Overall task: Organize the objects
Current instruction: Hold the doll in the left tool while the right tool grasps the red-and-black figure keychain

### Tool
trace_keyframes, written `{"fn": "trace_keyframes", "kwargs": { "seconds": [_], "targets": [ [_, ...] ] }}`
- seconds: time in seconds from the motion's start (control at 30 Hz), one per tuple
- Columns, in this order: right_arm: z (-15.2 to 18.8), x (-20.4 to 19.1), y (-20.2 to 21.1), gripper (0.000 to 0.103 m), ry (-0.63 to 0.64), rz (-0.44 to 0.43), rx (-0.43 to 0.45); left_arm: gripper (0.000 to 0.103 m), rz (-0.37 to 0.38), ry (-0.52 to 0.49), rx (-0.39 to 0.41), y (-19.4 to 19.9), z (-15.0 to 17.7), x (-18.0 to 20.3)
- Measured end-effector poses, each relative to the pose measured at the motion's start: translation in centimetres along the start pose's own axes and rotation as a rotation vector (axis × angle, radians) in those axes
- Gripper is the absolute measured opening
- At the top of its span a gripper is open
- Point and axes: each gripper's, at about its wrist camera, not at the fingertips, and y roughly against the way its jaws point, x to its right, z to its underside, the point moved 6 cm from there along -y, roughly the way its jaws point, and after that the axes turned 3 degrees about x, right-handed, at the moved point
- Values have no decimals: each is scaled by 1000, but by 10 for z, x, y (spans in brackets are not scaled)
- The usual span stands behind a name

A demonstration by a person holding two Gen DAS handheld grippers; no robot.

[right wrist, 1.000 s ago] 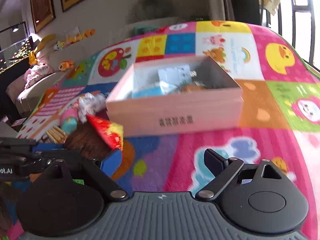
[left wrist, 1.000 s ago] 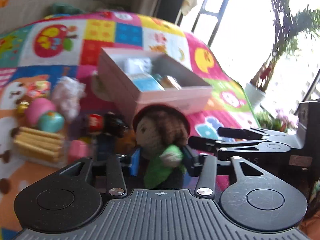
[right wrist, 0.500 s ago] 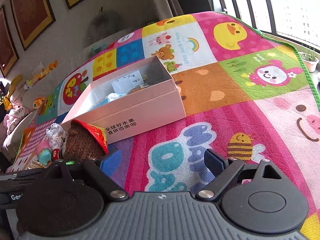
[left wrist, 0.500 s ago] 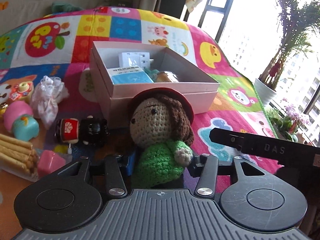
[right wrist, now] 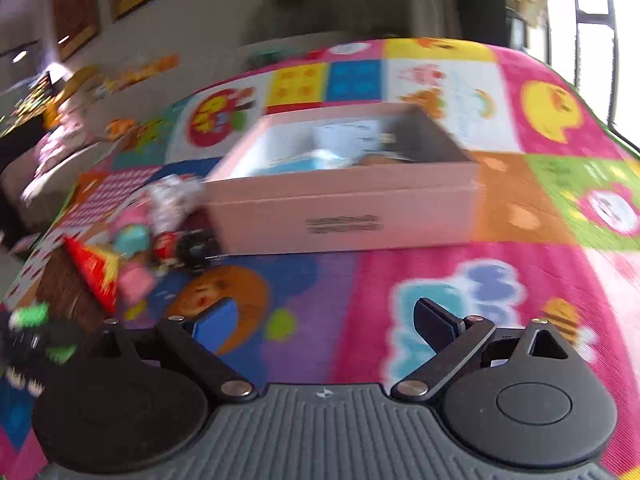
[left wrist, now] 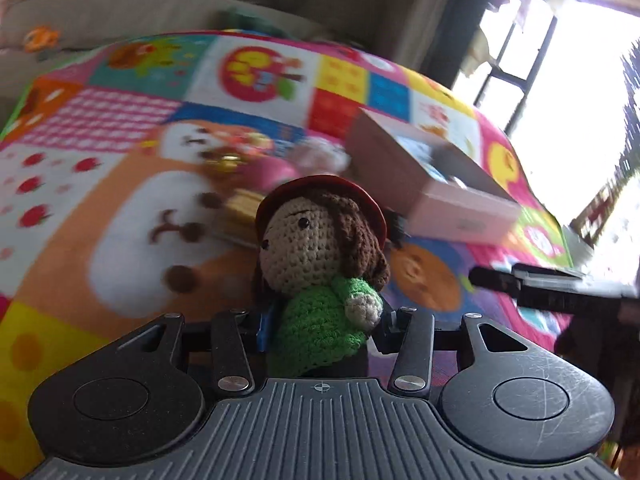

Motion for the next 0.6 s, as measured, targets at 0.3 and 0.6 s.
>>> {"fn": "trace_keyframes", "kwargs": {
  "seconds": [0.3,0.6],
  "targets": [
    [-22,-114,-42,62,500,1,83,49,-23,111,85,7,1,-32],
    [-28,-112,-64,41,406,-40,-17,49,-9,123,92,3,2,-33]
  ]
}}
